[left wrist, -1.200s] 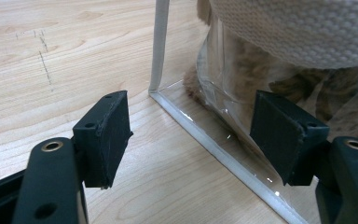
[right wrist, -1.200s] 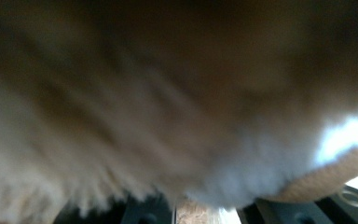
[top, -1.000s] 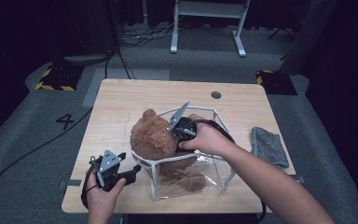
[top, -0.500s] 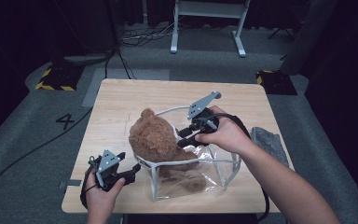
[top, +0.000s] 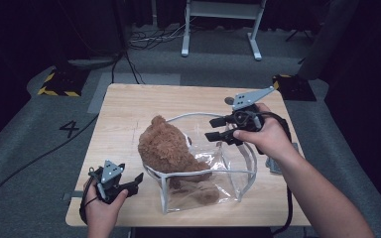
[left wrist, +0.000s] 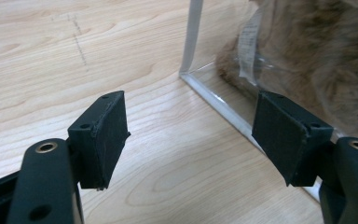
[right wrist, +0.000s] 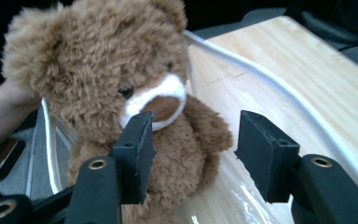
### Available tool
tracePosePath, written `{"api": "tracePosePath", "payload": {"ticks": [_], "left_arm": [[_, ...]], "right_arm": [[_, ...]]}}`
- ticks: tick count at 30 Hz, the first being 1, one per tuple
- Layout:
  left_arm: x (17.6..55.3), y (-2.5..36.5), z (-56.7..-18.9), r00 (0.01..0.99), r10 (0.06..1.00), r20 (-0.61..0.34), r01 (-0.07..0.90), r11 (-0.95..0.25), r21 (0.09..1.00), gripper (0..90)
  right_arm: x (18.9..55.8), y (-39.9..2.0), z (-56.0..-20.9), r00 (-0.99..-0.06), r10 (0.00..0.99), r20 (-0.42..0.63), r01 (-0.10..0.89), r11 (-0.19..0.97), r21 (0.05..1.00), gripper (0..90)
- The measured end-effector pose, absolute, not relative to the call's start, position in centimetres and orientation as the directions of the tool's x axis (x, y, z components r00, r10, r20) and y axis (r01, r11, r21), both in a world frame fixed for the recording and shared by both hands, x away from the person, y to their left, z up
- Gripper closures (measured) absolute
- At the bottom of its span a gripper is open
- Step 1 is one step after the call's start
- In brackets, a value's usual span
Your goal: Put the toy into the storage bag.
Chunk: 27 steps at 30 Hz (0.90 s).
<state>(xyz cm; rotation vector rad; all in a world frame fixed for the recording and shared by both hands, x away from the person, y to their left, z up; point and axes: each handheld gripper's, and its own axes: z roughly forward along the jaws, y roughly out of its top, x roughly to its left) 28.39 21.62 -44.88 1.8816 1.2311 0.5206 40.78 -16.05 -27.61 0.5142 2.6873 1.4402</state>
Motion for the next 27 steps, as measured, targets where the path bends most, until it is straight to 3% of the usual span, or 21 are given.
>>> {"api": "tracePosePath", "payload": {"ticks": [11, 20, 27], "left_arm": [[27.9, 23.0, -45.0, 0.401, 0.914, -0.057, 0.617, -0.223, 0.755, 25.7], [28.0, 23.4, -45.8, 0.392, 0.918, -0.063, 0.674, -0.240, 0.698, 24.8], [28.6, 23.6, -46.5, 0.392, 0.918, -0.056, 0.705, -0.260, 0.660, 23.4]], "right_arm": [[40.6, -22.5, -26.4, -0.894, 0.433, 0.114, 0.297, 0.384, 0.875, 43.1], [40.1, -29.0, -27.6, -0.820, 0.553, 0.147, 0.352, 0.284, 0.892, 41.7], [39.6, -32.5, -29.5, -0.755, 0.644, 0.122, 0.388, 0.289, 0.875, 39.0]]}}
